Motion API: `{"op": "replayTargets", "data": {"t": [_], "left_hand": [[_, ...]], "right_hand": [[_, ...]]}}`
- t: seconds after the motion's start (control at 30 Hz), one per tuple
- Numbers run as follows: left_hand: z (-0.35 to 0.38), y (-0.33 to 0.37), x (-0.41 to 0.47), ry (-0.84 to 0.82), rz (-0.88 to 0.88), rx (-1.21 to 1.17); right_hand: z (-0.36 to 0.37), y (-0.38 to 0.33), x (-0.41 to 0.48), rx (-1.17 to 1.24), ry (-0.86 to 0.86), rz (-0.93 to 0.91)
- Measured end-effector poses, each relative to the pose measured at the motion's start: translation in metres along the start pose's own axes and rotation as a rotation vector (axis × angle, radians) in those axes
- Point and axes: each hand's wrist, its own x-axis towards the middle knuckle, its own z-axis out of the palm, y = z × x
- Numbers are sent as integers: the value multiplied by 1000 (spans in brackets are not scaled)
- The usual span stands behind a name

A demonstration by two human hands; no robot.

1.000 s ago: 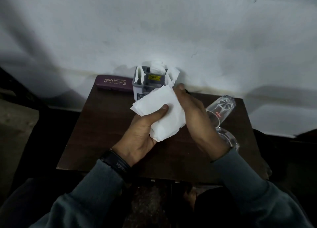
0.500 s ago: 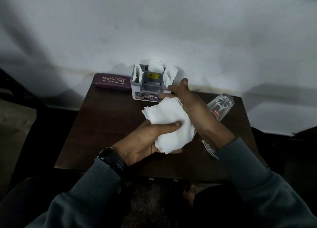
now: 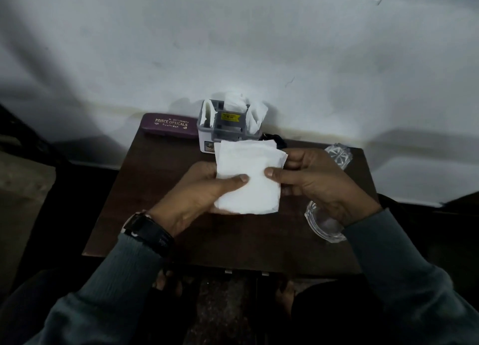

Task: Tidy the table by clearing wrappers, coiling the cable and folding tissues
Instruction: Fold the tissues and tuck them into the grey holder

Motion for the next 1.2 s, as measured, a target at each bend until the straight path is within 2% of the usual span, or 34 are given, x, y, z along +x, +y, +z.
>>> {"op": "replayTargets", "data": {"t": [0.07, 0.13, 0.2, 0.4, 0.6, 0.87, 1.07, 1.13, 1.2], "left_hand": [[-4, 2, 4, 118, 58, -75], [-4, 4, 4, 150, 93, -156], [-1, 5, 4, 135, 104, -200], [0, 7, 6, 129, 35, -319], [-4, 9, 4, 98, -49, -463], [3, 6, 4, 99, 22, -304], [1, -2, 13, 167, 111, -255], [6, -3, 13, 162, 133, -281], [15, -5, 12, 141, 128, -349]], "right_hand": [[2, 1, 2, 26, 53, -26], [7, 2, 3, 94, 39, -23], [12, 3, 4, 115, 15, -33], [17, 4, 6, 3, 99, -233], [16, 5, 6, -82, 22, -296], [14, 8, 8, -152, -36, -221], [12, -6, 5, 471, -107, 80], [17, -7, 3, 529, -146, 107], [25, -1, 4, 465, -173, 113]]}}
